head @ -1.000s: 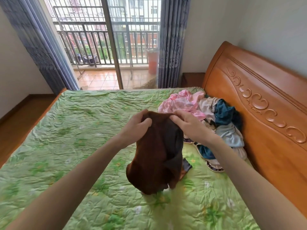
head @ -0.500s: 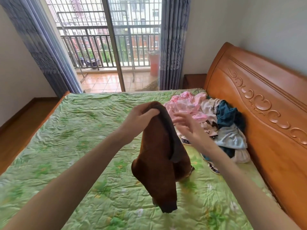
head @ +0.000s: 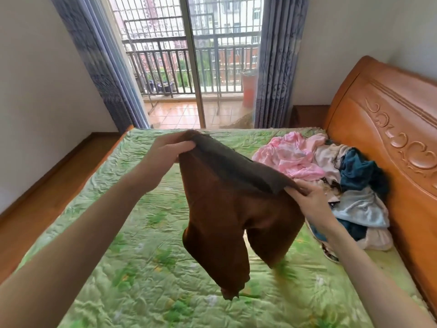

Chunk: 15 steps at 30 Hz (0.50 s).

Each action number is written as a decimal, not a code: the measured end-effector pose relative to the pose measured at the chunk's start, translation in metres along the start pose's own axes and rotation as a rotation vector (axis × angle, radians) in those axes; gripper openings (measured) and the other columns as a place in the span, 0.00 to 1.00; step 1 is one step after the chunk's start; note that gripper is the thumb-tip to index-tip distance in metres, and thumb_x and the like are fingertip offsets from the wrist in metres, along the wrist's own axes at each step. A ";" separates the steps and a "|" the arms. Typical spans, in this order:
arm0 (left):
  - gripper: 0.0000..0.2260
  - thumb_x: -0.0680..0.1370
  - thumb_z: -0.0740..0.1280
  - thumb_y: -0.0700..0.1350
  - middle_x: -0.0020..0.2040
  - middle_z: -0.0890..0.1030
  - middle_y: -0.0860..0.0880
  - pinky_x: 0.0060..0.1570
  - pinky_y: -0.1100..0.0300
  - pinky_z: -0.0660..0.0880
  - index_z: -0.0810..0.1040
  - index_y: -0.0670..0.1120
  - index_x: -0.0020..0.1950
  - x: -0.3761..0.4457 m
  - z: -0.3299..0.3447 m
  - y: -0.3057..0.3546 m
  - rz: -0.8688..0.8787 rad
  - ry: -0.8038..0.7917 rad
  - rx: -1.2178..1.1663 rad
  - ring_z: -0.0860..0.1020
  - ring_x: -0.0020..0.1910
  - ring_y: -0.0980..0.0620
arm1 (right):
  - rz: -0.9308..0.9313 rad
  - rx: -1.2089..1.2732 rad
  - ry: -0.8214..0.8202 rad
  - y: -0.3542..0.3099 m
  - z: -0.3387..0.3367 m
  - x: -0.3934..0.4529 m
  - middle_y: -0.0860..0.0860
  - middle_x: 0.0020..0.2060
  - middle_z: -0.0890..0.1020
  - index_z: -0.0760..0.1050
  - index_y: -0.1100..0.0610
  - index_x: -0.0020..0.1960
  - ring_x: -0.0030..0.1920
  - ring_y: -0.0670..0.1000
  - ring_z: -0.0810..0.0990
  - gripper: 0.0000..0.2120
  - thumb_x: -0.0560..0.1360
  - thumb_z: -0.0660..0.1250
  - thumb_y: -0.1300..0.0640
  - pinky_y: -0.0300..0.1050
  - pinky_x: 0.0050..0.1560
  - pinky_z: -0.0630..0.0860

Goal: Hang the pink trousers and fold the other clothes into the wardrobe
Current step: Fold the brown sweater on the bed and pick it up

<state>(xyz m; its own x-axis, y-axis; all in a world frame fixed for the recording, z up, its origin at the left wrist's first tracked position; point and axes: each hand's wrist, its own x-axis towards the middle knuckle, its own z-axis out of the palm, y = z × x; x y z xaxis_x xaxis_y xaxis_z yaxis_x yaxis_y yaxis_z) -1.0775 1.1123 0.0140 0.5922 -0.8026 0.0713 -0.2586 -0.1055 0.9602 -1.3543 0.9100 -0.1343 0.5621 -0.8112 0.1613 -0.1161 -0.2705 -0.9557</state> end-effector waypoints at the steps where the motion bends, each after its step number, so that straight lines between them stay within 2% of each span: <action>1: 0.10 0.84 0.65 0.40 0.48 0.88 0.54 0.59 0.53 0.78 0.85 0.50 0.57 0.002 -0.014 -0.005 -0.015 0.001 0.067 0.83 0.53 0.52 | -0.024 -0.017 -0.012 -0.014 -0.005 0.010 0.42 0.39 0.87 0.85 0.46 0.47 0.41 0.42 0.83 0.12 0.80 0.70 0.62 0.33 0.43 0.78; 3: 0.11 0.84 0.65 0.39 0.46 0.88 0.55 0.57 0.54 0.79 0.86 0.49 0.57 0.005 -0.043 -0.018 -0.035 -0.012 0.180 0.83 0.52 0.52 | -0.096 -0.121 -0.034 -0.038 -0.008 0.029 0.43 0.40 0.87 0.85 0.44 0.48 0.43 0.43 0.84 0.11 0.81 0.70 0.59 0.37 0.46 0.79; 5: 0.10 0.83 0.67 0.37 0.42 0.87 0.56 0.52 0.58 0.80 0.86 0.49 0.54 0.008 -0.073 -0.032 -0.021 -0.040 0.313 0.84 0.49 0.53 | -0.164 -0.208 -0.046 -0.062 -0.002 0.047 0.51 0.43 0.88 0.86 0.52 0.51 0.45 0.50 0.85 0.06 0.81 0.70 0.56 0.48 0.48 0.81; 7: 0.10 0.81 0.70 0.35 0.39 0.87 0.56 0.48 0.61 0.80 0.86 0.50 0.50 0.011 -0.105 -0.046 0.012 -0.077 0.490 0.84 0.45 0.55 | -0.228 -0.227 -0.058 -0.090 0.012 0.059 0.54 0.44 0.88 0.86 0.58 0.53 0.46 0.55 0.86 0.08 0.80 0.71 0.54 0.54 0.50 0.83; 9: 0.10 0.78 0.74 0.34 0.39 0.87 0.51 0.43 0.61 0.81 0.87 0.50 0.45 0.016 -0.130 -0.062 0.005 -0.120 0.571 0.84 0.40 0.56 | -0.278 -0.281 -0.074 -0.118 0.030 0.068 0.53 0.43 0.88 0.86 0.57 0.52 0.46 0.56 0.86 0.08 0.80 0.72 0.53 0.57 0.50 0.84; 10: 0.08 0.77 0.74 0.33 0.41 0.87 0.46 0.42 0.60 0.82 0.87 0.47 0.45 0.020 -0.140 -0.071 -0.024 -0.135 0.534 0.84 0.40 0.54 | -0.297 -0.320 -0.082 -0.131 0.039 0.072 0.53 0.43 0.87 0.86 0.57 0.51 0.46 0.56 0.86 0.09 0.80 0.72 0.52 0.58 0.50 0.83; 12: 0.04 0.78 0.73 0.33 0.46 0.87 0.38 0.42 0.63 0.82 0.86 0.40 0.49 0.027 -0.157 -0.087 -0.082 -0.148 0.390 0.86 0.41 0.51 | -0.320 -0.372 -0.096 -0.154 0.056 0.077 0.54 0.41 0.87 0.86 0.57 0.50 0.45 0.57 0.85 0.11 0.81 0.70 0.50 0.56 0.48 0.82; 13: 0.04 0.79 0.72 0.33 0.48 0.86 0.37 0.44 0.64 0.82 0.85 0.37 0.52 0.031 -0.166 -0.095 -0.099 -0.156 0.309 0.86 0.43 0.51 | -0.340 -0.407 -0.101 -0.166 0.064 0.078 0.53 0.40 0.86 0.86 0.57 0.49 0.44 0.55 0.85 0.12 0.82 0.69 0.49 0.52 0.45 0.82; 15: 0.08 0.83 0.67 0.37 0.53 0.86 0.38 0.50 0.62 0.82 0.83 0.37 0.59 0.044 -0.182 -0.108 -0.129 -0.193 0.158 0.86 0.51 0.50 | -0.375 -0.506 -0.102 -0.188 0.077 0.075 0.49 0.37 0.85 0.85 0.55 0.46 0.40 0.46 0.83 0.15 0.82 0.66 0.46 0.37 0.37 0.75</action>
<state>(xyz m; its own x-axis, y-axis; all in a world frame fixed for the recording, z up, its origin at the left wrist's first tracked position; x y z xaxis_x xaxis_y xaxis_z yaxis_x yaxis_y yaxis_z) -0.8847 1.1956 -0.0372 0.4753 -0.8721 -0.1162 -0.3152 -0.2920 0.9030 -1.2273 0.9403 0.0381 0.7121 -0.5666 0.4145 -0.2543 -0.7585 -0.6000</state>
